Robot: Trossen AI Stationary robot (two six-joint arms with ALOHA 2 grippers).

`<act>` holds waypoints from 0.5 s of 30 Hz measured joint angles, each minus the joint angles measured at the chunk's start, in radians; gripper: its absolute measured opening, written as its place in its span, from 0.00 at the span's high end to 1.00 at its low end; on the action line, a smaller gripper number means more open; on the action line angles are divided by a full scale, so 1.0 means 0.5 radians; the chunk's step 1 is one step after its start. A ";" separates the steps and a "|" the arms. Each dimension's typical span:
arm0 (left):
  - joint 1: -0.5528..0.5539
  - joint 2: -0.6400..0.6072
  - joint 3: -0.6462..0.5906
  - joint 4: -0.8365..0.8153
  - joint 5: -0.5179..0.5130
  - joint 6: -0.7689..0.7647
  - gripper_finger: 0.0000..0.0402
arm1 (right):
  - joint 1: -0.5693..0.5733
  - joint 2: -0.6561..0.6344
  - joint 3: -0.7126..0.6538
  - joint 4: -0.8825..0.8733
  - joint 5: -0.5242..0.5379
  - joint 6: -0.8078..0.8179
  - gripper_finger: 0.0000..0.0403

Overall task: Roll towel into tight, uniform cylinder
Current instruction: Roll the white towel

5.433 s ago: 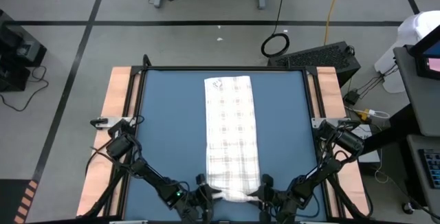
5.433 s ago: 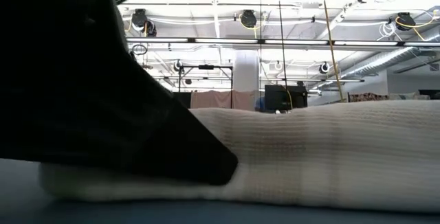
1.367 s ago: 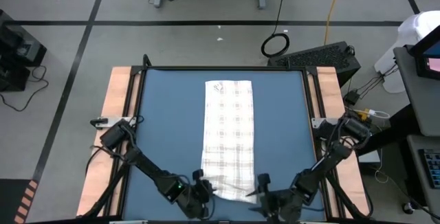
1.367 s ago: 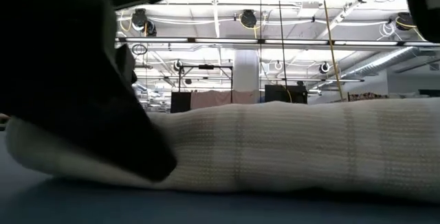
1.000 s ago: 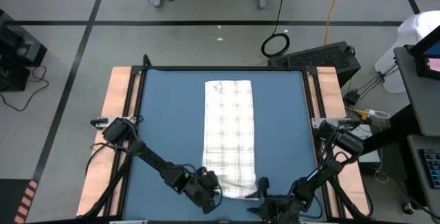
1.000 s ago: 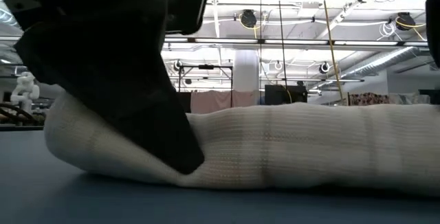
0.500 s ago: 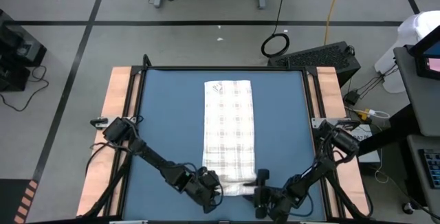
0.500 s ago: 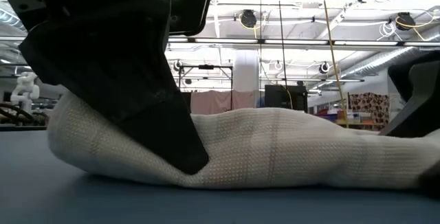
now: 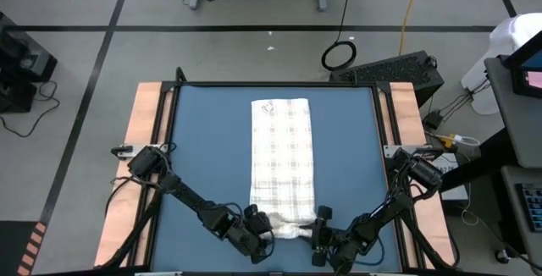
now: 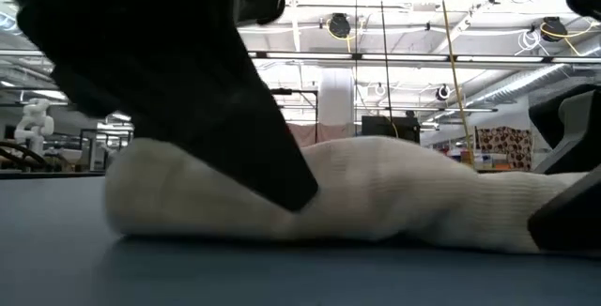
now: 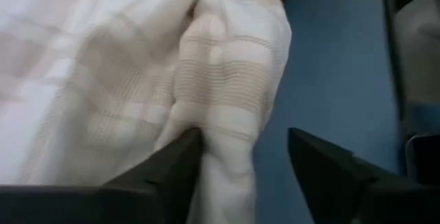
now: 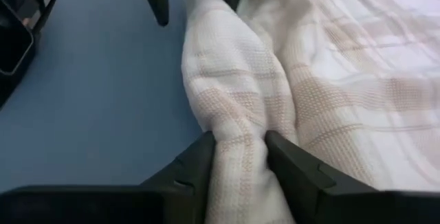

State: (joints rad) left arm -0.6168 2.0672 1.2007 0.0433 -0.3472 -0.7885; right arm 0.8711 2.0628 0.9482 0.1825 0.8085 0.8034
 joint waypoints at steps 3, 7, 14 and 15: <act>-0.008 -0.079 -0.002 -0.052 -0.026 0.091 0.31 | 0.000 -0.001 0.000 0.000 -0.019 0.088 0.75; -0.084 -0.222 0.001 -0.117 -0.169 0.270 0.23 | -0.004 -0.026 -0.001 0.018 -0.122 0.206 0.78; -0.326 -0.158 0.010 0.155 -0.643 0.831 0.22 | -0.026 -0.122 -0.005 -0.001 -0.317 0.315 0.79; -0.350 -0.128 0.006 0.145 -0.683 0.876 0.22 | -0.034 -0.134 -0.005 -0.006 -0.355 0.320 0.79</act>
State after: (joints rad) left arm -0.7919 2.0030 1.2039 0.1156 -0.6887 -0.3506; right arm 0.8541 1.9959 0.9457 0.1797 0.6309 0.9636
